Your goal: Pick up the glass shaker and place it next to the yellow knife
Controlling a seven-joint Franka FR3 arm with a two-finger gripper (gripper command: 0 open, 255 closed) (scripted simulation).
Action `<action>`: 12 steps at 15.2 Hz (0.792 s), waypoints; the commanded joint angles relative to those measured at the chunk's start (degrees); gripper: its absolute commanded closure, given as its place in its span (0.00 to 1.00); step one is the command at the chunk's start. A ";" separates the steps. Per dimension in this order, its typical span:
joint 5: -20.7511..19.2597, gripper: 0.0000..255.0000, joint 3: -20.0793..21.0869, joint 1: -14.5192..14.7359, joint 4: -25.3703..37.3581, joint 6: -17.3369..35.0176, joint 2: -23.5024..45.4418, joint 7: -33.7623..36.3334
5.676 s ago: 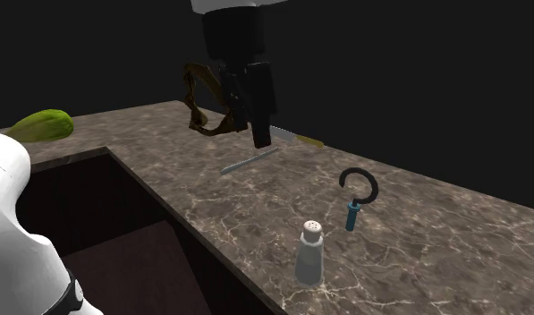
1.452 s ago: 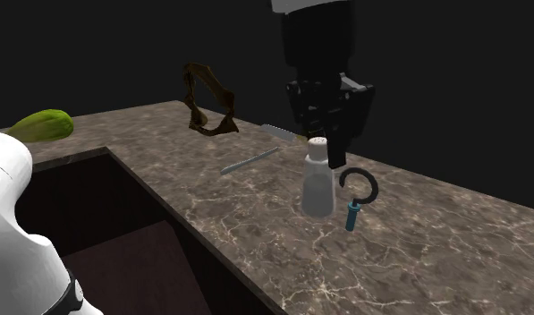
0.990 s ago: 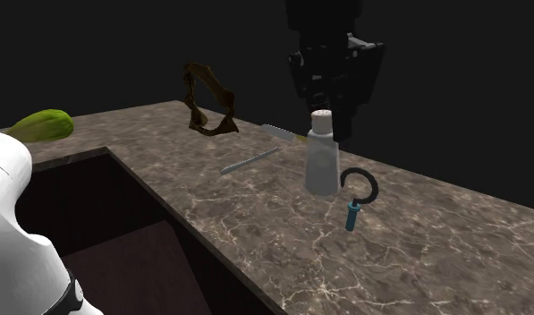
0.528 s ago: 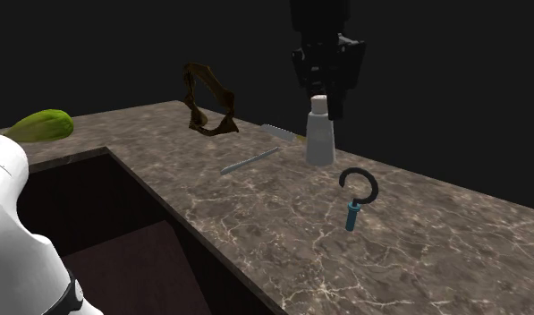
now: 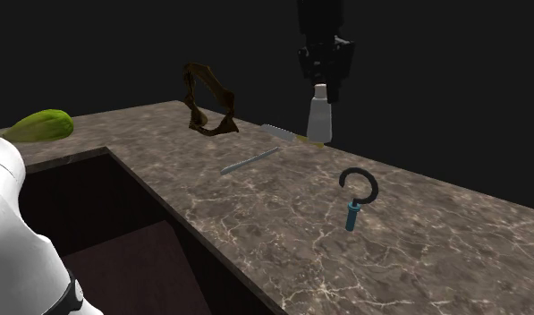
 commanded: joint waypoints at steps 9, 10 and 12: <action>0.85 1.00 4.80 4.28 19.20 -4.00 16.25 8.50; 0.84 1.00 5.15 4.72 21.73 -4.71 18.17 9.24; 0.78 1.00 5.80 5.61 27.23 -6.34 22.21 10.64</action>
